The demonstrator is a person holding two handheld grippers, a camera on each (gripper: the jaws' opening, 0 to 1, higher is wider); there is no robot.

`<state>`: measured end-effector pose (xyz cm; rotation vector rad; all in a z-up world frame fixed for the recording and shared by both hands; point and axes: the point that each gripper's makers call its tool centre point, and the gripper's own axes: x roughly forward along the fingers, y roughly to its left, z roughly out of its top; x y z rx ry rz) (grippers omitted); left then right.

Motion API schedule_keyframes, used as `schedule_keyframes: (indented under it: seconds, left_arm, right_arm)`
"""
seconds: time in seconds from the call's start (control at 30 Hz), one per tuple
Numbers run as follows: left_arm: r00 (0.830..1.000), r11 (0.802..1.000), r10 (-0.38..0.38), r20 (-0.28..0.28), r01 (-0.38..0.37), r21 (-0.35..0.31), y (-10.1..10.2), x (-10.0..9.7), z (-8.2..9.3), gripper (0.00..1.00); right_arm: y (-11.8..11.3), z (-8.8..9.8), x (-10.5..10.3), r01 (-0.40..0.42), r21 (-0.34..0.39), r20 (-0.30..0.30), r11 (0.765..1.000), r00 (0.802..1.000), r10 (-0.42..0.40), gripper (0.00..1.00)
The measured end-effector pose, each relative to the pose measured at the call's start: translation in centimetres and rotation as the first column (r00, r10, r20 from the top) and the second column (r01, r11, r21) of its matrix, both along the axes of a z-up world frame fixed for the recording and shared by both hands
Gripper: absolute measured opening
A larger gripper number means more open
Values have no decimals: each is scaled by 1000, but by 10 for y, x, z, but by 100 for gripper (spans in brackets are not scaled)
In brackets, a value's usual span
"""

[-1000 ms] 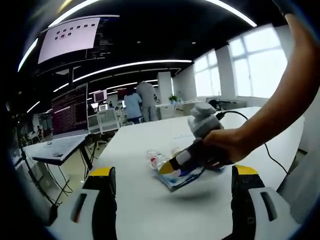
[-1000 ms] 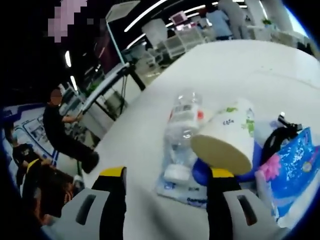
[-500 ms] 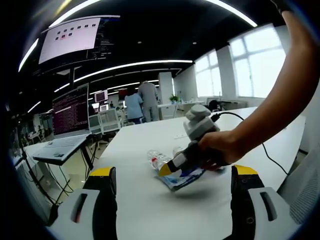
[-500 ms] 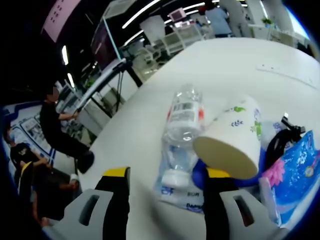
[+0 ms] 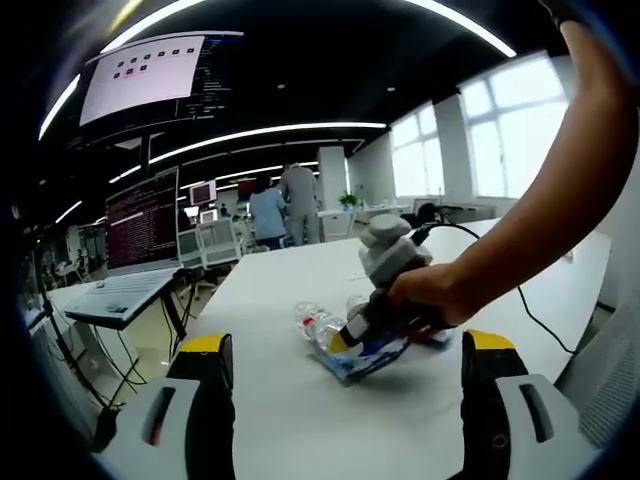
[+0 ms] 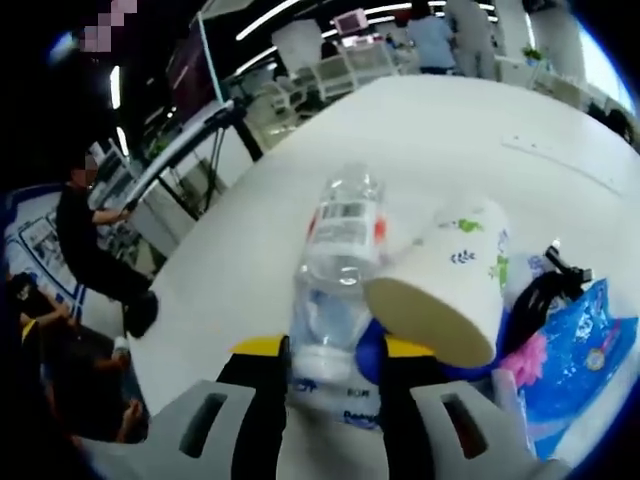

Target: Arrange the tabletop items into an orderly group along one side of the table until the central work area is clear of visible clutter.

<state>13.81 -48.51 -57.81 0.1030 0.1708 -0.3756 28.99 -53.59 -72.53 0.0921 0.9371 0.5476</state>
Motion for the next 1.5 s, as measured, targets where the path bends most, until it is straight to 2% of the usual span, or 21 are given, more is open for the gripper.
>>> schedule_keyframes:
  seconds: [0.1,0.17,0.27,0.3,0.43,0.83,1.17,1.33,1.5]
  left_arm:
    - [1000,1000,1,-1,-1,1,0,0,0,94]
    - [1000,1000,0,-2,0,3,0,0,0,94]
    - [1000,1000,2,-2,-2,5,0,0,0,94]
    - [1000,1000,3,-1,-3,5,0,0,0,94]
    - [1000,1000,6,2,-6,4,1,0,0,94]
    - [1000,1000,5,8,-5,0,1,0,1,94]
    - [1000,1000,10,11,-10,-4,2,1,2,94]
    - [1000,1000,12,12,-12,-1,2,0,3,93]
    - [1000,1000,-3,-12,3,6,-1,0,-1,94]
  right_arm:
    - [2,-2,2,-16,-12,-6,1000,1000,15,30]
    - [1,-4,2,-22,-47,-4,999,1000,22,28]
    - [1,-8,0,-41,-99,-23,994,999,39,20]
    - [0,-7,3,-53,-120,-5,991,999,53,20]
    - [2,-8,3,-62,-148,-21,987,998,60,20]
    - [-3,-1,1,-26,-101,-56,995,998,20,19]
    - [-6,9,-2,-54,-107,-65,993,997,47,19]
    - [-7,20,-7,-56,-100,-77,993,996,49,19]
    - [-10,27,-9,-72,-105,-80,992,995,64,19]
